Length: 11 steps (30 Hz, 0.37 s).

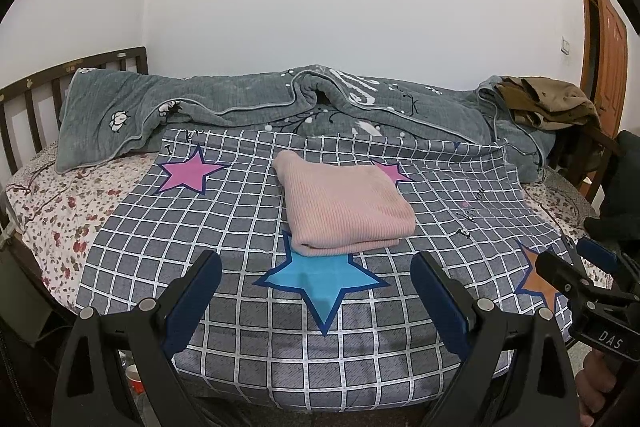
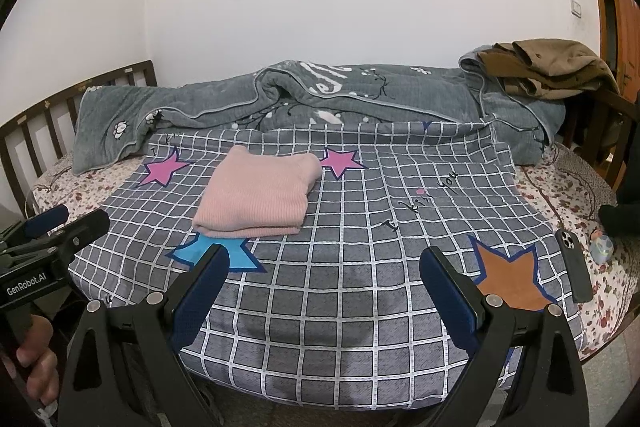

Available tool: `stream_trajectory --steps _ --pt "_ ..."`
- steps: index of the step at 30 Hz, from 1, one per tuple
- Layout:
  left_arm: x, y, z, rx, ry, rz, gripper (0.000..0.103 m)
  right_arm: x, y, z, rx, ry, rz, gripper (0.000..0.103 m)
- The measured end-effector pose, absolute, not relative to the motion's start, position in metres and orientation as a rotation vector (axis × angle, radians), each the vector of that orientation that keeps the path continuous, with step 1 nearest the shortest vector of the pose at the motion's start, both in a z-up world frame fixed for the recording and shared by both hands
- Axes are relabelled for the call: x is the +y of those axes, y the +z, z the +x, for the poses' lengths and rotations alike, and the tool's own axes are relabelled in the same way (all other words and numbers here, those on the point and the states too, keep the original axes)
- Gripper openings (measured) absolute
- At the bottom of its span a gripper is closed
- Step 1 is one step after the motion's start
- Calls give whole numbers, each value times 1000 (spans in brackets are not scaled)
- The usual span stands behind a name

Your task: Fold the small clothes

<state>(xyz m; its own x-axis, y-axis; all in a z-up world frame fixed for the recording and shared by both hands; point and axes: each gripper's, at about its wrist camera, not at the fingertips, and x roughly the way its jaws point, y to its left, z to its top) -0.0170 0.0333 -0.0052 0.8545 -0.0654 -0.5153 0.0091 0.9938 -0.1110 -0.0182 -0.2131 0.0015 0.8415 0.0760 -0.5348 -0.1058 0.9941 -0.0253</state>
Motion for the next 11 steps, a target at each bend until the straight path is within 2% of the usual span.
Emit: stream_trajectory --steps 11 --pt "35 -2 -18 536 -44 -103 96 -213 3 -20 561 97 -51 95"
